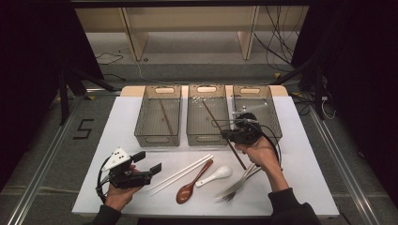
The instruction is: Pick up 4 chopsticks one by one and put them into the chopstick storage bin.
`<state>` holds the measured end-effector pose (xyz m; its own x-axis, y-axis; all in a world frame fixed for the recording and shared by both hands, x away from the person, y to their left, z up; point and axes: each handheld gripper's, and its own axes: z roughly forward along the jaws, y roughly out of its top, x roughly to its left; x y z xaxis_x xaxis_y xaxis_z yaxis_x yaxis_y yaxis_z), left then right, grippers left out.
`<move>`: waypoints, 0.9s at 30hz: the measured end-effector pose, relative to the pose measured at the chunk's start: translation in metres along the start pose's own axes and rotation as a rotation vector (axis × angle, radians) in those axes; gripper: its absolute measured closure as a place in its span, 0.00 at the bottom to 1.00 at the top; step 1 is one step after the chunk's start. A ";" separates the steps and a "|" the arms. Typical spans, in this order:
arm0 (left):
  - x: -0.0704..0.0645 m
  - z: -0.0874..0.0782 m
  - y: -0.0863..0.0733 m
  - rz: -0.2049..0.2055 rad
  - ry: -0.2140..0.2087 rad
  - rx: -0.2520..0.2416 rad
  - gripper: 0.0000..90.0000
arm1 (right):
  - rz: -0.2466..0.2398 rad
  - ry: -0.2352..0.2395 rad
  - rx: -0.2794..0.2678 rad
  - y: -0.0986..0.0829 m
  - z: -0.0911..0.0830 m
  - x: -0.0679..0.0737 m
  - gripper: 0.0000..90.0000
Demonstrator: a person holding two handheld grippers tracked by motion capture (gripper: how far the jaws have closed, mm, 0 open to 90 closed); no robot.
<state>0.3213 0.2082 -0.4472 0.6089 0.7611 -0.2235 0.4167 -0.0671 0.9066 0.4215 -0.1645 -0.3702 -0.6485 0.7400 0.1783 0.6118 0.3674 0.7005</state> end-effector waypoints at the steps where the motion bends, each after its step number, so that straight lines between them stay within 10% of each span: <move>1: 0.000 0.000 0.000 0.000 -0.001 0.000 0.17 | 0.001 0.002 -0.002 0.003 0.002 0.001 0.95; 27: 0.000 -0.001 0.001 -0.008 -0.002 -0.012 0.17 | 0.070 0.063 -0.061 0.081 0.073 0.025 0.95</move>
<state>0.3213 0.2091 -0.4460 0.6068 0.7606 -0.2310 0.4135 -0.0538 0.9089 0.4881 -0.0755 -0.3594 -0.6336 0.7251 0.2696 0.6288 0.2797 0.7255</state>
